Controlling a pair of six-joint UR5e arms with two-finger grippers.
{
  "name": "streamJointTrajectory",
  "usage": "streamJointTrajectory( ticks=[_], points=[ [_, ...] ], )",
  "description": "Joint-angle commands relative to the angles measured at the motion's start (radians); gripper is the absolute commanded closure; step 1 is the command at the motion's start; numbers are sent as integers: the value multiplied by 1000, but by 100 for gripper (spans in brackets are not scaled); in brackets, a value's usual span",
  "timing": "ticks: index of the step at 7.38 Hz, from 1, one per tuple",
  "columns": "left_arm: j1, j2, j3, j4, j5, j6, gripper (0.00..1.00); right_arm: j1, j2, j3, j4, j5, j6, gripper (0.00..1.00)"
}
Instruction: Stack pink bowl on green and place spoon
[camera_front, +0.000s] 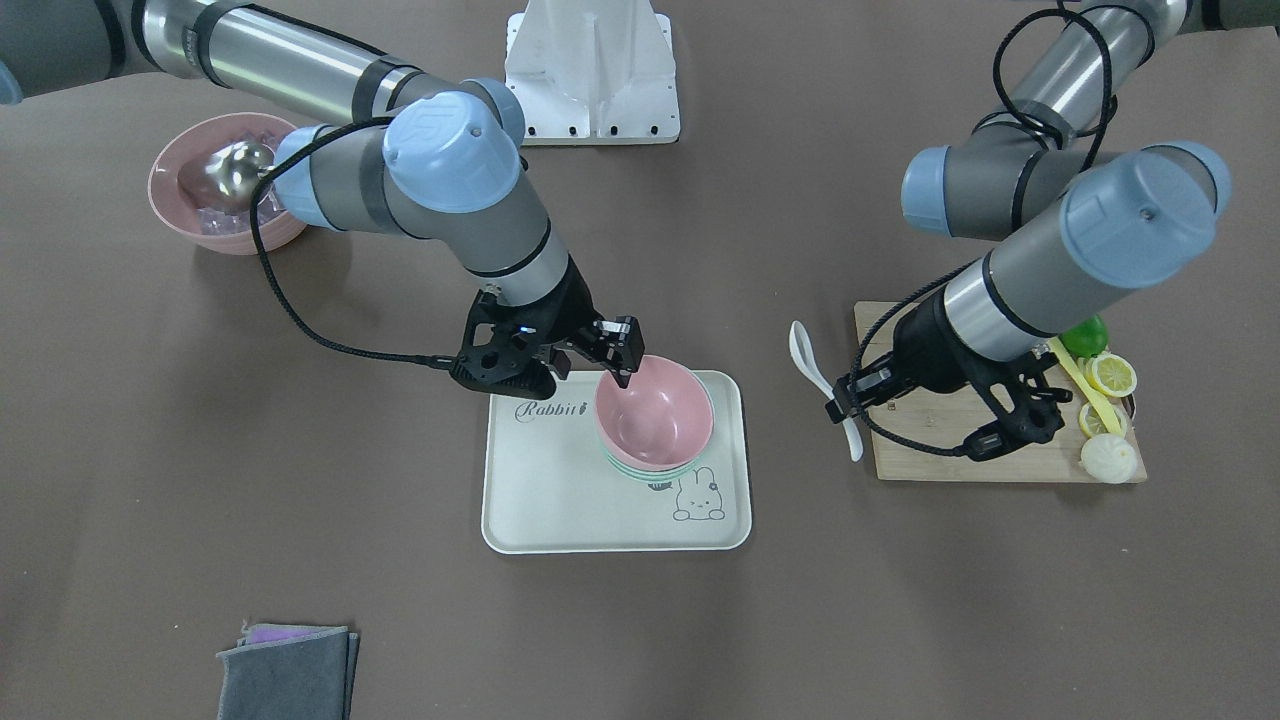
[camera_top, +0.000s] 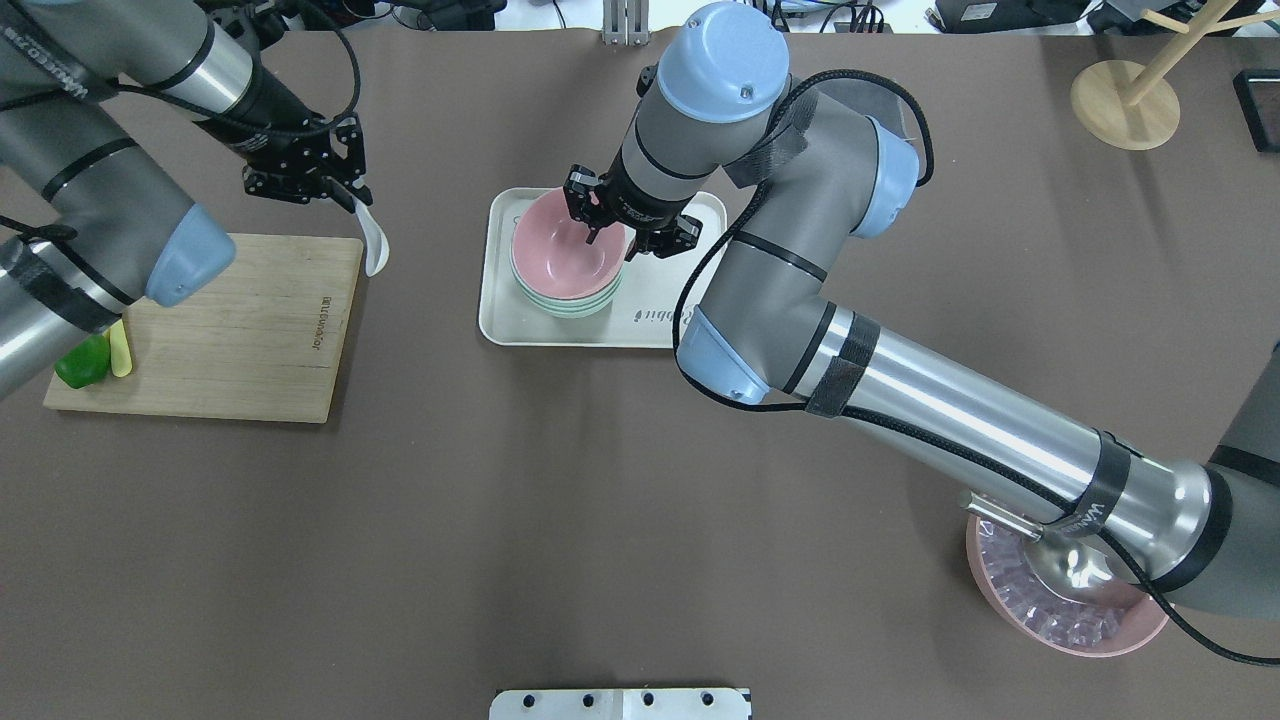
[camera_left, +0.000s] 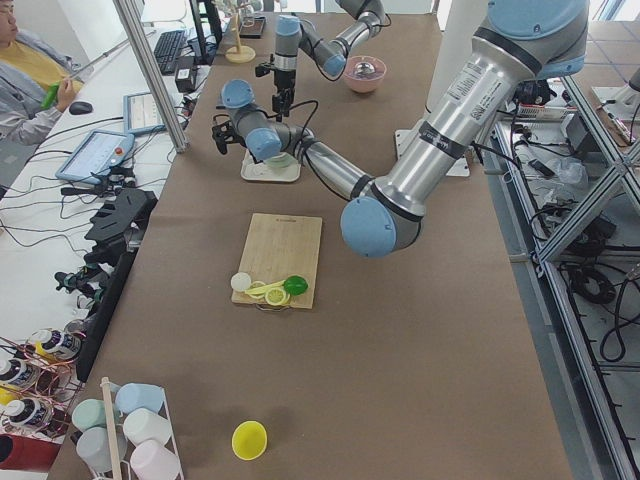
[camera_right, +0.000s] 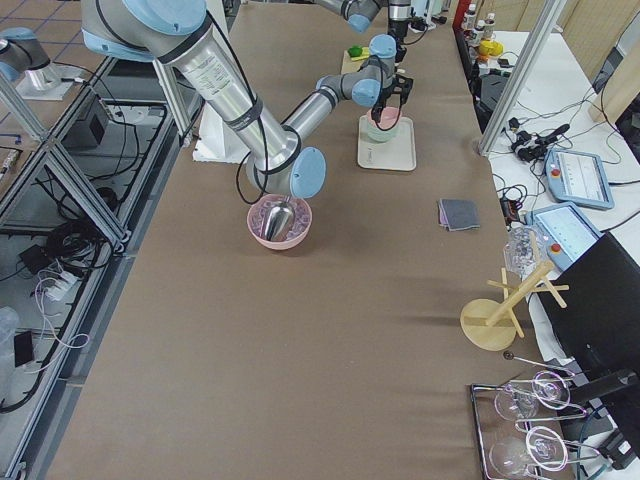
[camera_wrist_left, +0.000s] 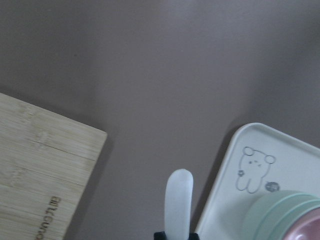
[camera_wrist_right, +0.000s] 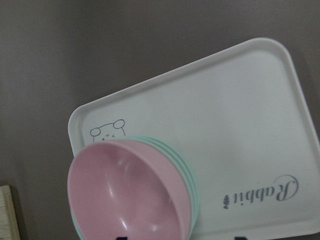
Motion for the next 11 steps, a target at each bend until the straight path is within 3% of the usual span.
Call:
streamJointTrajectory(
  ticks=[1,3,4,5,7,9,11],
  points=[
    [84,-135,79,-13,142,-89,100,112,-167,143,-2,124,-108,0],
    [144,-151,123,-120,194,-101,100,158,-224,163,-2,166,-179,0],
    [155,-150,125,-139,224,-97,19,162,-229,163,-2,167,-181,0],
    [154,-146,123,-151,227,-95,2,174,-258,177,-2,169,-187,0],
    [128,-96,82,-153,212,-66,1,203,-269,179,-5,170,-205,0],
    [-5,126,-19,-136,68,254,1,270,-351,177,-7,196,-356,0],
    [-160,346,-74,-136,20,682,1,391,-483,171,-12,222,-649,0]
  ],
)
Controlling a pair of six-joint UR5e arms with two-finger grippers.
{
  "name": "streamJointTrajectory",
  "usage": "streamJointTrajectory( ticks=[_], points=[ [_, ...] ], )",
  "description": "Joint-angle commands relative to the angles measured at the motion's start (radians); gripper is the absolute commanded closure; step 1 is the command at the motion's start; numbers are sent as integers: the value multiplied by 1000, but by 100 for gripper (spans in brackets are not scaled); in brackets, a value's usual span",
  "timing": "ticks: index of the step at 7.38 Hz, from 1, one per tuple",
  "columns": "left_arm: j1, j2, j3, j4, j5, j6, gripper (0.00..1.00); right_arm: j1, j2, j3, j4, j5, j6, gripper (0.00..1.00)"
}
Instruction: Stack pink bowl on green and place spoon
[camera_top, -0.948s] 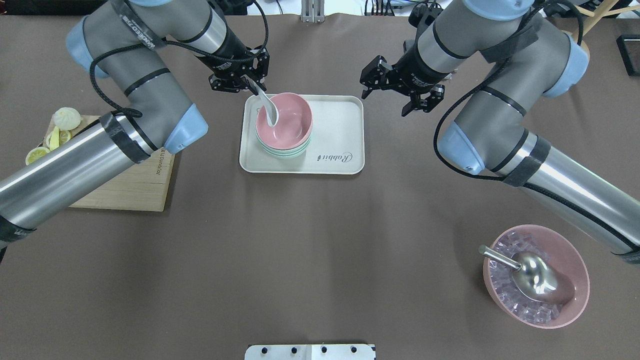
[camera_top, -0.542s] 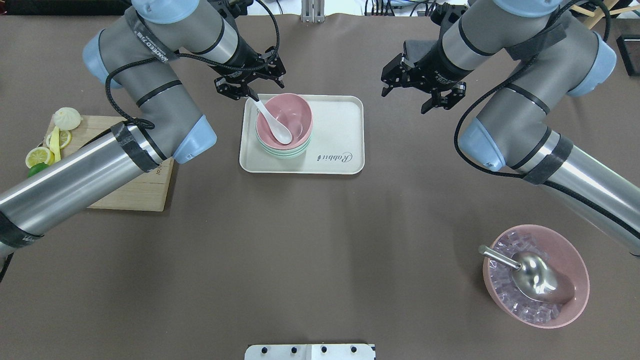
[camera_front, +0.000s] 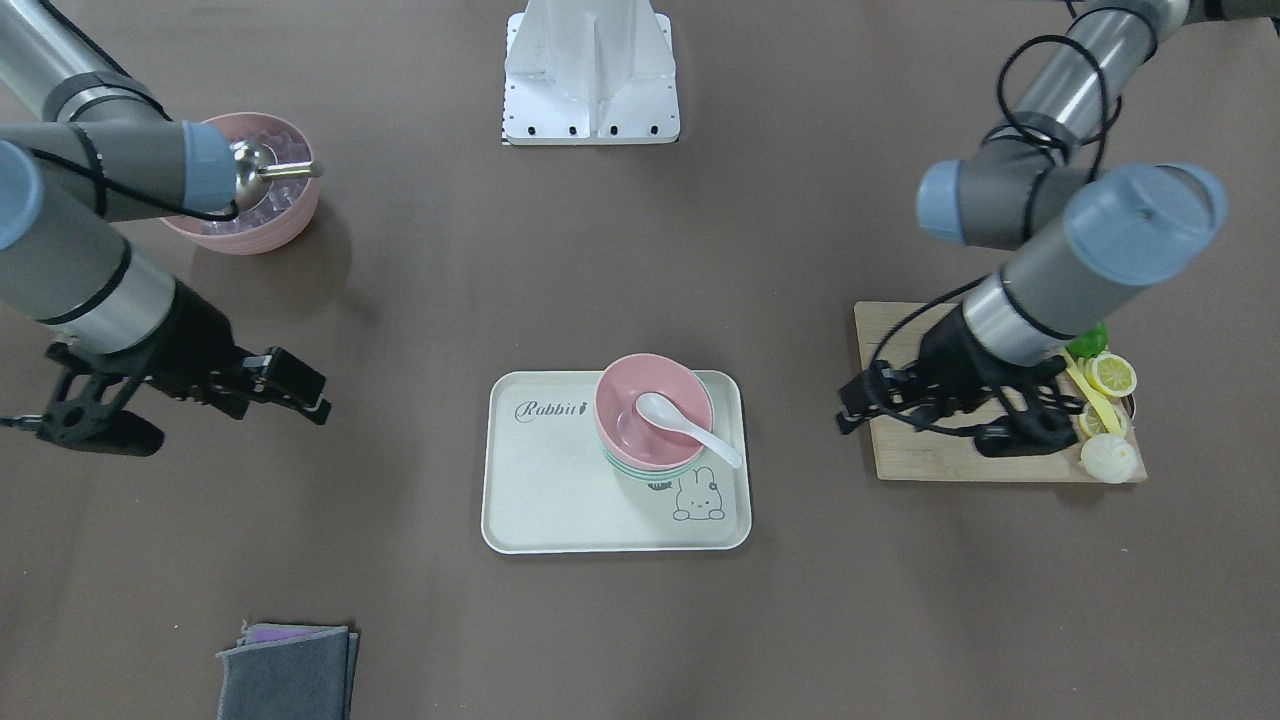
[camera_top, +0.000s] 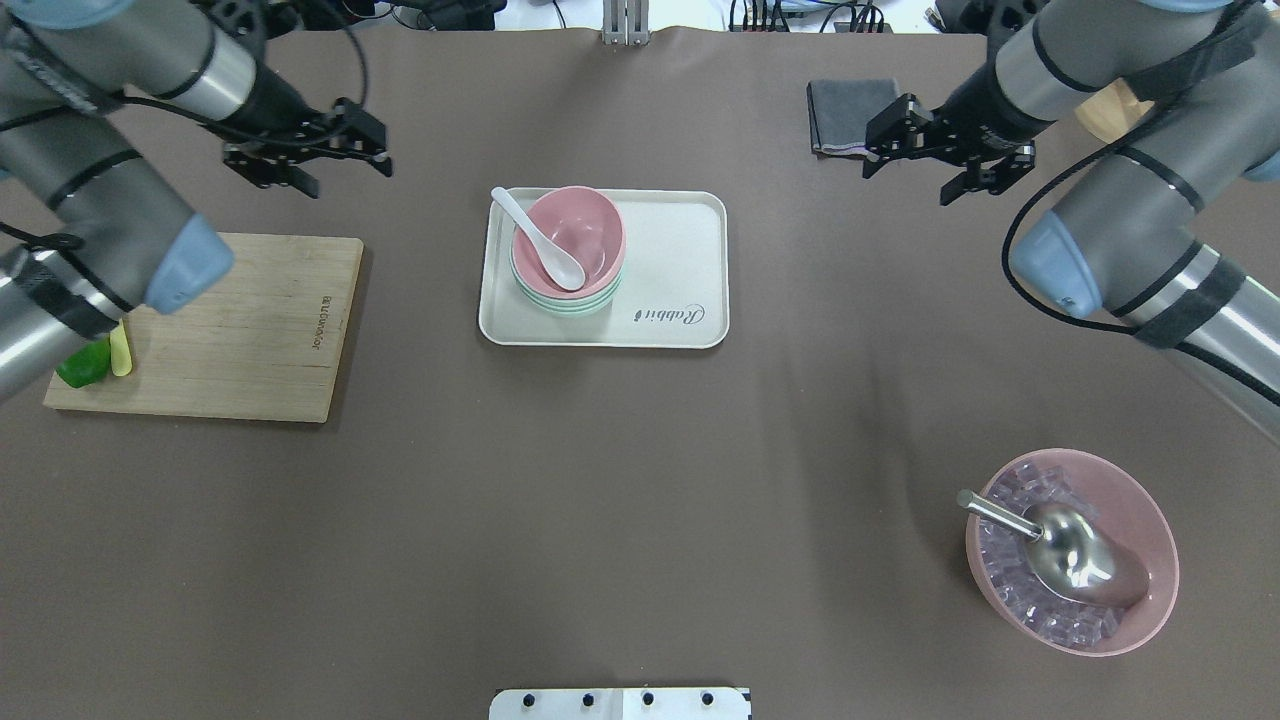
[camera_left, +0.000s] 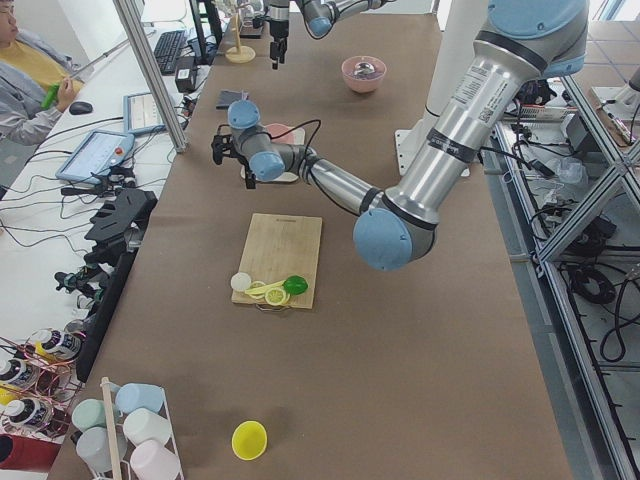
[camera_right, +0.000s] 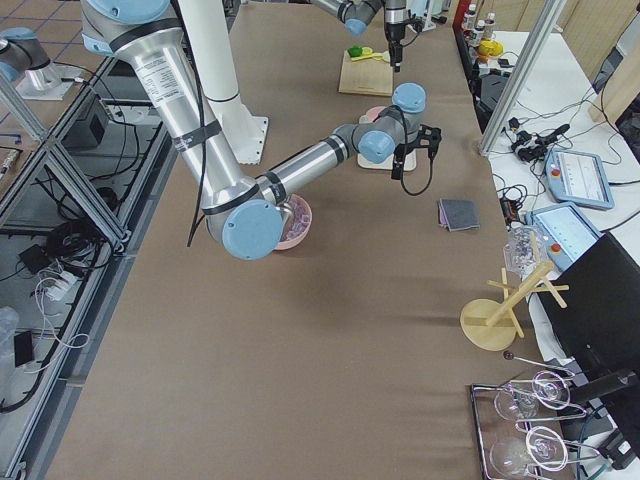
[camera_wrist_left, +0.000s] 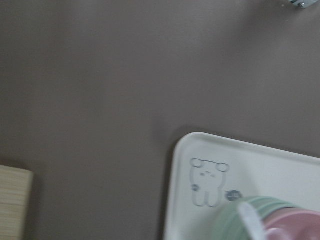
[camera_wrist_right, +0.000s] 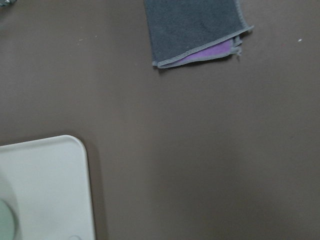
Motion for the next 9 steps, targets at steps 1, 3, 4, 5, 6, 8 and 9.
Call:
streamJointTrajectory(
  ticks=[1,3,4,5,6,8,9],
  points=[
    [-163,226,-30,1,-26,470,1,129,-152,-11,-4,18,-334,0],
    [-278,355,11,-2,-3,818,1,223,-268,-64,2,17,-674,0],
    [-291,432,9,-7,94,842,1,271,-286,-101,1,17,-796,0],
    [-312,442,31,1,172,847,1,315,-293,-132,1,18,-862,0],
    [-337,443,52,-13,164,848,1,335,-302,-154,5,18,-916,0],
    [-386,442,65,-2,164,972,1,378,-307,-200,8,20,-988,0],
    [-391,437,66,1,164,973,1,383,-305,-215,8,21,-1016,0]
  ],
)
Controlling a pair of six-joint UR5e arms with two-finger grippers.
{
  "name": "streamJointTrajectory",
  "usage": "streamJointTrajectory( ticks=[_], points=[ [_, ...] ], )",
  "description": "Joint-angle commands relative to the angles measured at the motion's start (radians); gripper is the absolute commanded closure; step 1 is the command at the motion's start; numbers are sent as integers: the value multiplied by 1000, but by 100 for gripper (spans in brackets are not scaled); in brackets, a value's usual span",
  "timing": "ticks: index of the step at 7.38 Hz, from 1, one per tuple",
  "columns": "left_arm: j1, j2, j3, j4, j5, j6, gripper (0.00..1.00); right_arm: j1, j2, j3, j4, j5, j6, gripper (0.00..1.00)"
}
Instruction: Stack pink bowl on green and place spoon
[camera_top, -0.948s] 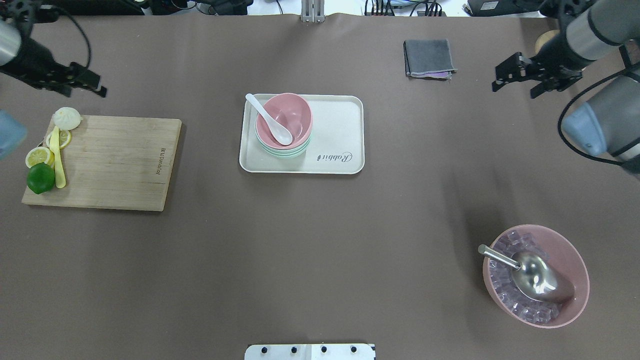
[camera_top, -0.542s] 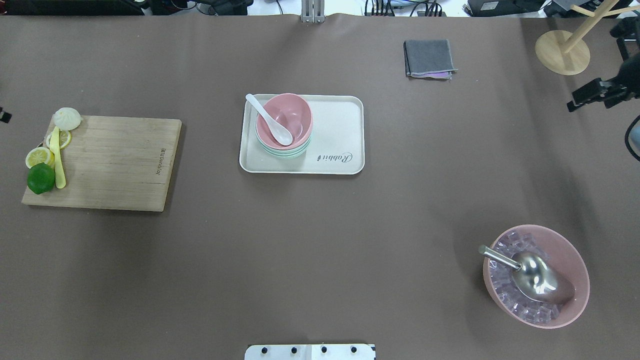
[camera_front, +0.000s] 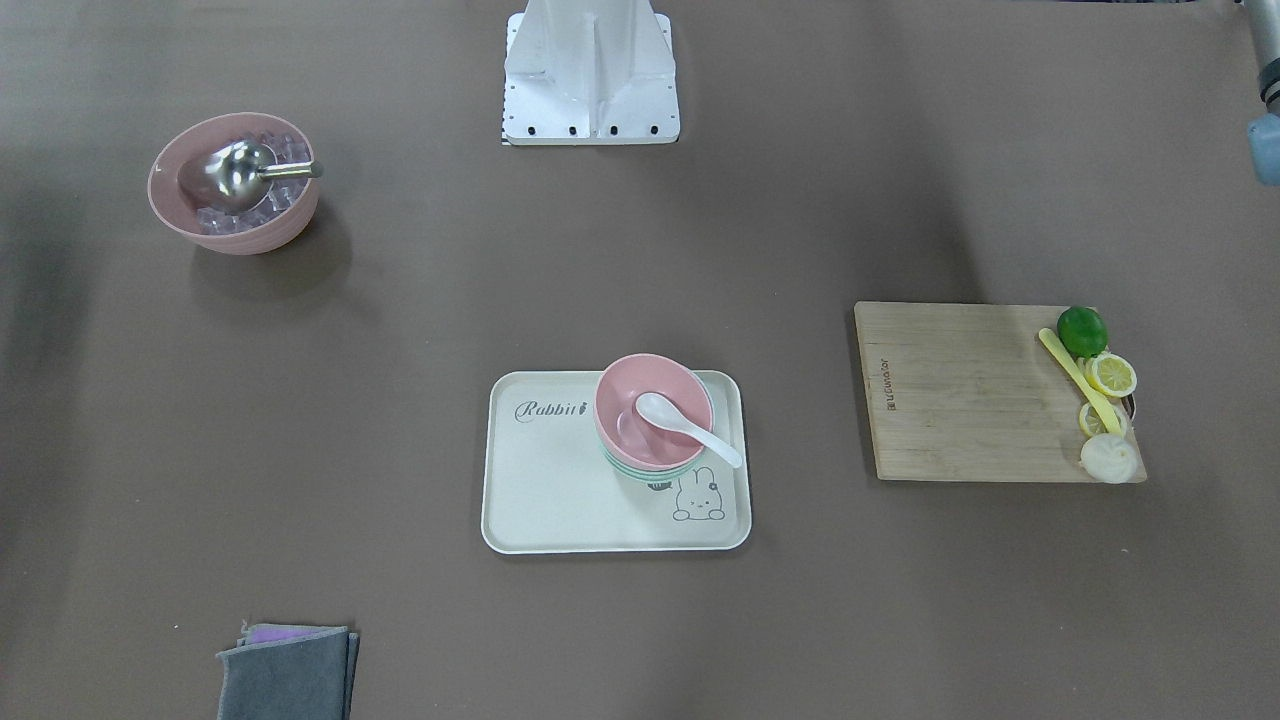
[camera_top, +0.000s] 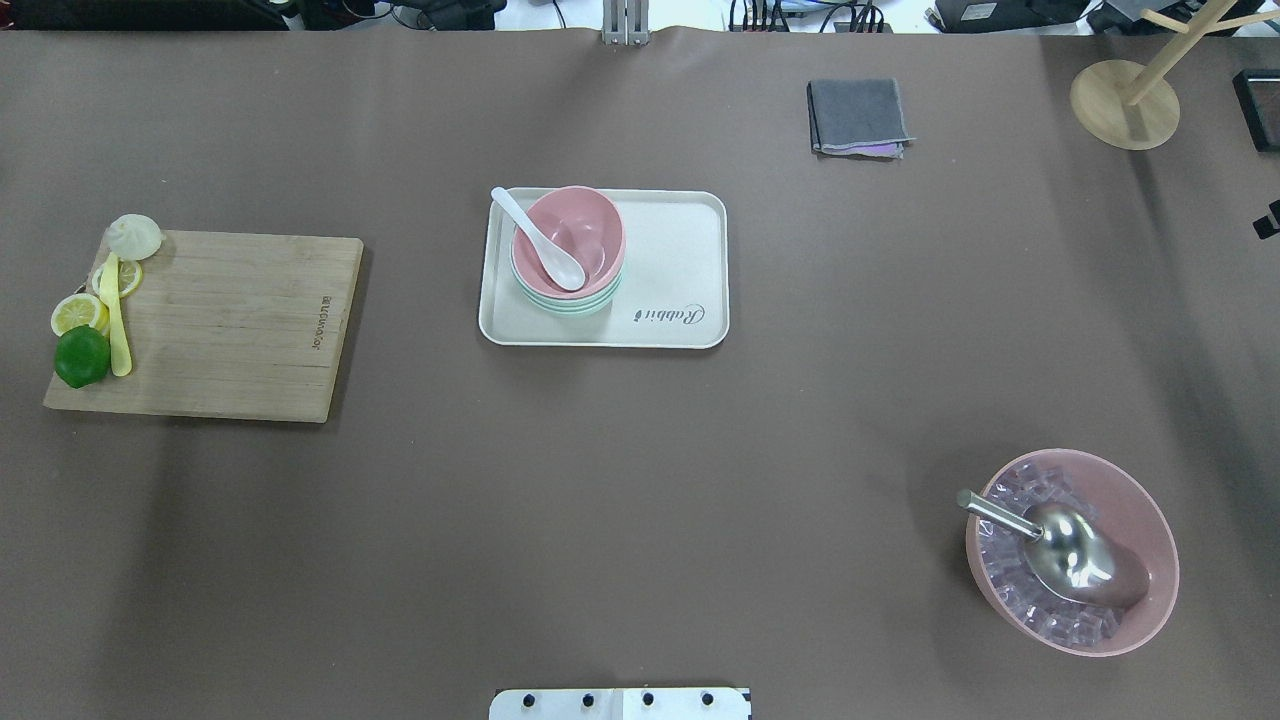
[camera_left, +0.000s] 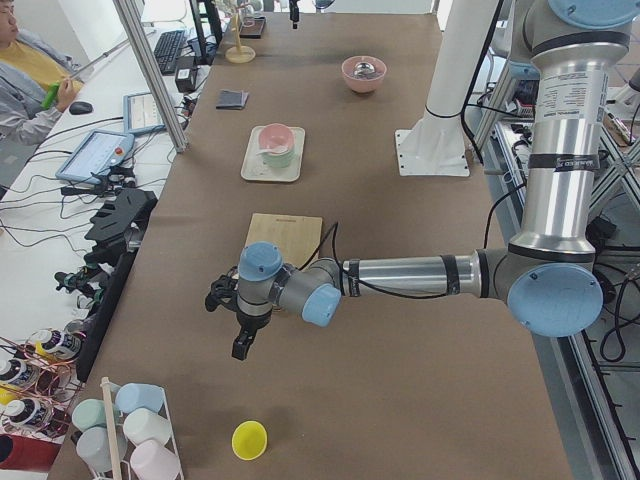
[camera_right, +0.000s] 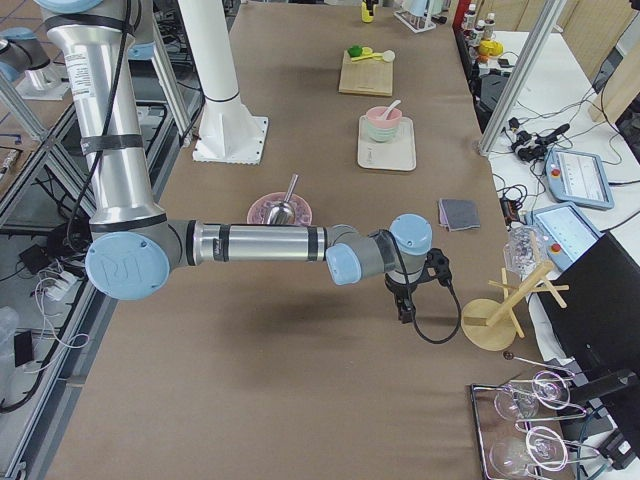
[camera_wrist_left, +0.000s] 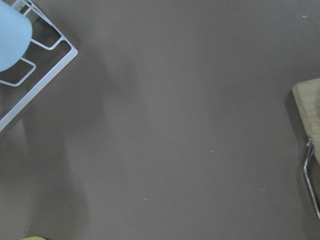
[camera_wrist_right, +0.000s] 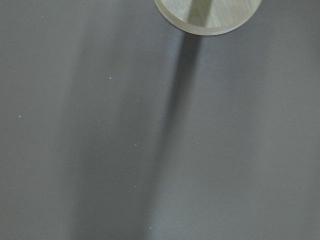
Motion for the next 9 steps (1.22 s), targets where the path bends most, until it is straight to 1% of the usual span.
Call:
streamJointTrajectory(
  ticks=[1,2,4,9],
  points=[
    [-18,4,11,-5,0,40,1,25,3,-27,3,4,-46,0],
    [-19,5,8,-7,-3,40,1,25,0,-27,6,-1,-50,0],
    [-19,5,8,-6,-43,39,1,27,-6,-21,6,-3,-45,0],
    [-18,1,-1,-1,-45,39,2,39,-17,-18,7,-7,-42,0]
  ],
)
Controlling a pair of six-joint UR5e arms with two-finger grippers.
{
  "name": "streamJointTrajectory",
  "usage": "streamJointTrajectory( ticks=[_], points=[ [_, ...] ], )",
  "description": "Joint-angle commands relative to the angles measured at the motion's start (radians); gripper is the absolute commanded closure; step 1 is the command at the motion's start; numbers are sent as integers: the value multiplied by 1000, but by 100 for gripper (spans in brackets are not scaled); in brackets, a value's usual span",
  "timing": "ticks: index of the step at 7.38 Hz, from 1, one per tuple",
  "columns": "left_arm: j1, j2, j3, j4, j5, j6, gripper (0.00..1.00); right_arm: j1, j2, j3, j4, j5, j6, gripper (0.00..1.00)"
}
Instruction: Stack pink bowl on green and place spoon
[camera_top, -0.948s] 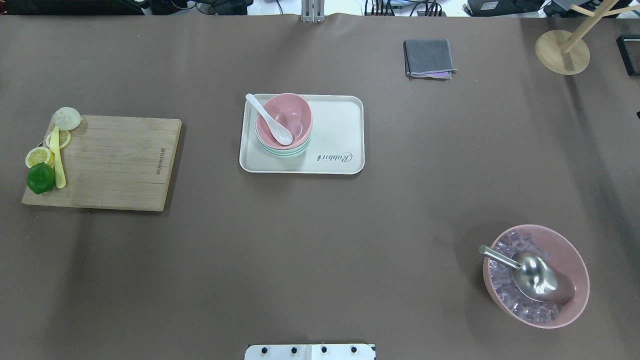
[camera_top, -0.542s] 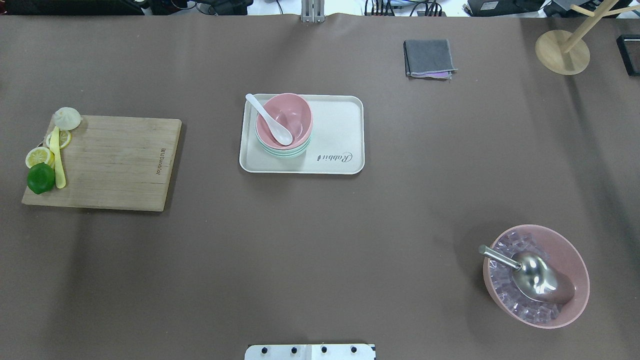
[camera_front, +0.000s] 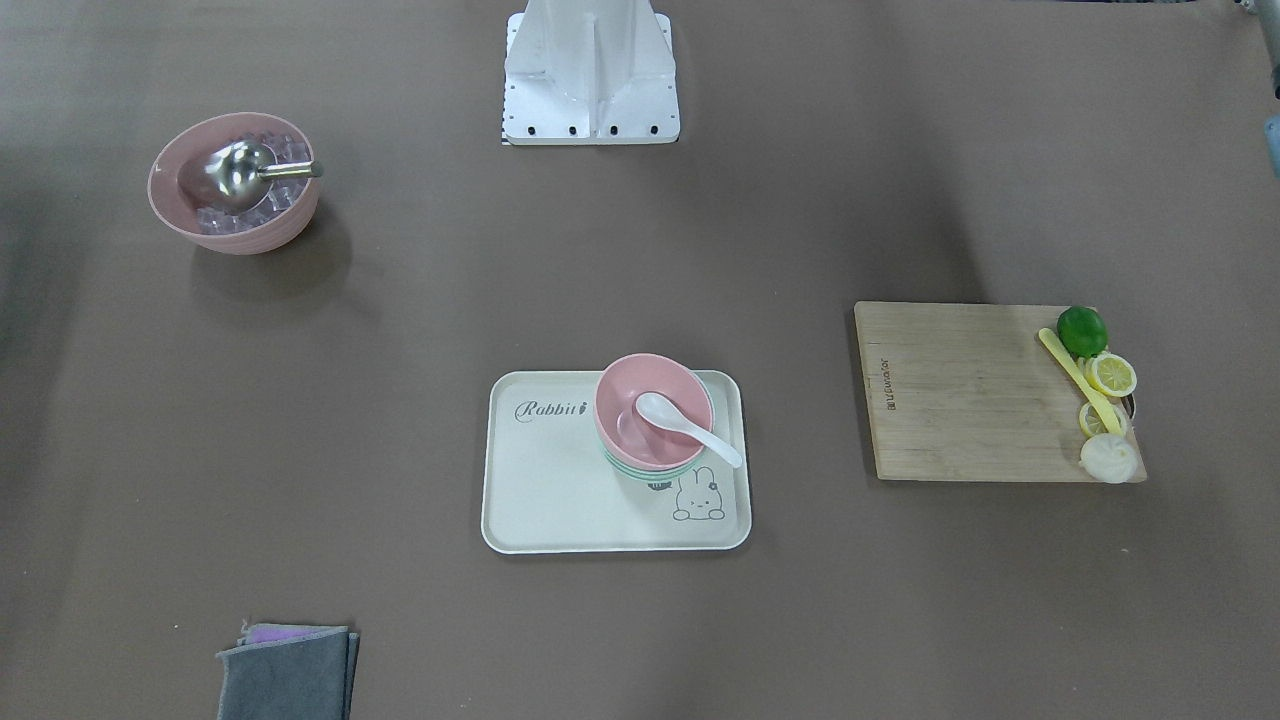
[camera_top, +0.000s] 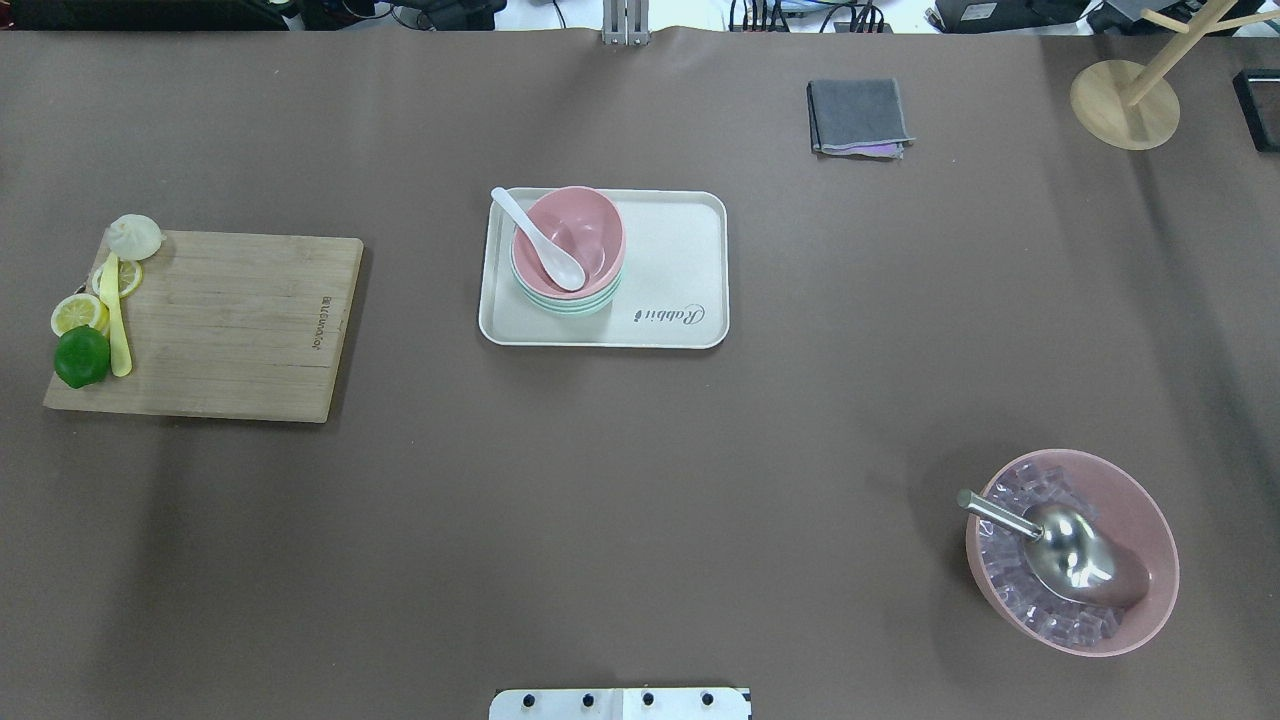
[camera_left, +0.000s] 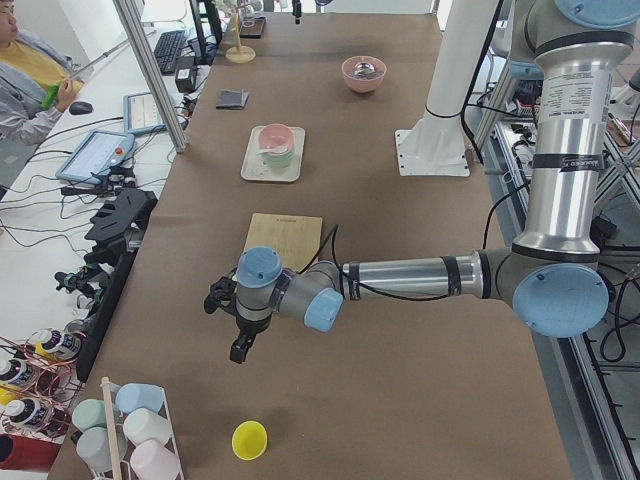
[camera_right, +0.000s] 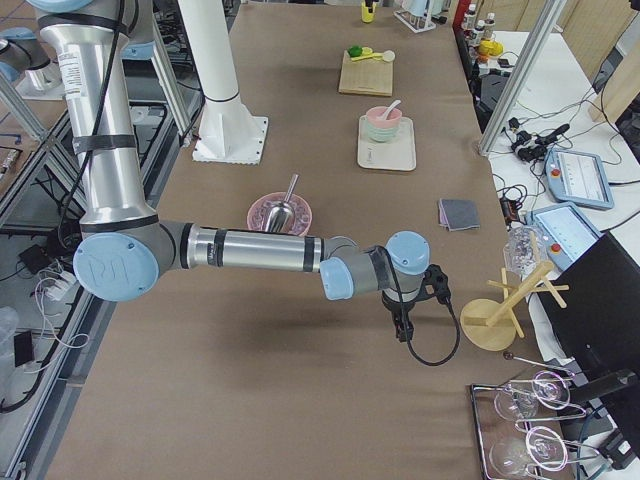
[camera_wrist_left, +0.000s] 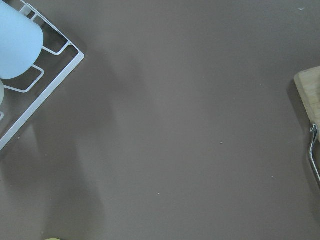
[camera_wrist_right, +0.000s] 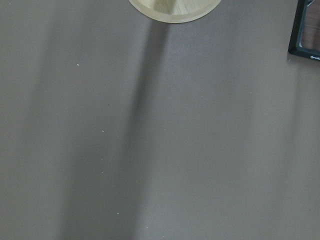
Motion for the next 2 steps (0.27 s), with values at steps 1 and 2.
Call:
streamJointTrajectory(
  ticks=[1,2],
  points=[
    [0,0,-6,-1,-1,0,1,1,-1,3,0,-3,2,0],
    [0,0,-5,1,-1,0,1,1,1,2,2,-3,4,0]
  ],
)
